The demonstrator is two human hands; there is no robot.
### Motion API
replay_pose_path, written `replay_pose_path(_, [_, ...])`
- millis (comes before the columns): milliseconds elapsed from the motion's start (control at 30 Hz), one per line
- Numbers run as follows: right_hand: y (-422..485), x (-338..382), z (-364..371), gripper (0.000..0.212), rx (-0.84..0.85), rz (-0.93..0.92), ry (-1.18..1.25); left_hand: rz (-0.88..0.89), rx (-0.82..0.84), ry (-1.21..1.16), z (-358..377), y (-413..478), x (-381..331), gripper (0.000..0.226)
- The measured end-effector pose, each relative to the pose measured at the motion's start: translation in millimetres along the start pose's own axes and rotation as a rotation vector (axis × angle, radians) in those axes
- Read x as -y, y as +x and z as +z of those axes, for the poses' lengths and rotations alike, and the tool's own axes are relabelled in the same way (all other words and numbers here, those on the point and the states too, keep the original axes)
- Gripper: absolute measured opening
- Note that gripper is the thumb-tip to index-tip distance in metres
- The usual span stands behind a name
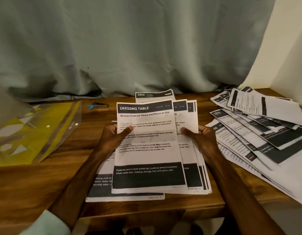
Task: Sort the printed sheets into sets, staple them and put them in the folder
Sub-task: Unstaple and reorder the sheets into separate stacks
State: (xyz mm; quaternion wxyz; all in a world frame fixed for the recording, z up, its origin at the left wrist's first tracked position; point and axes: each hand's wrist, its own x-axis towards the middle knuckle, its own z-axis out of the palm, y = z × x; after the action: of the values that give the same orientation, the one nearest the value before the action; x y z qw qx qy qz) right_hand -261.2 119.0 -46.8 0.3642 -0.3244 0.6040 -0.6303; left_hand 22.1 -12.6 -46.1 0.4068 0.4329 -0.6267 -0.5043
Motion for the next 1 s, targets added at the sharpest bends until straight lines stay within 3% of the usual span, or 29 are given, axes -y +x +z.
replay_pose_path(167, [-3, 0, 2, 0.030, -0.079, -0.012, 0.023, 0.004, -0.079, -0.041, 2, 0, 6, 0.029])
replay_pose_path(633, [-1, -3, -3, 0.013, -0.064, -0.064, -0.003, 0.044, -0.157, -0.022, -5, 0, 11, 0.035])
replay_pose_path(1000, [4, -8, -4, 0.061, -0.097, -0.267, -0.088, -0.015, -0.096, -0.128, -21, 4, 3, 0.030])
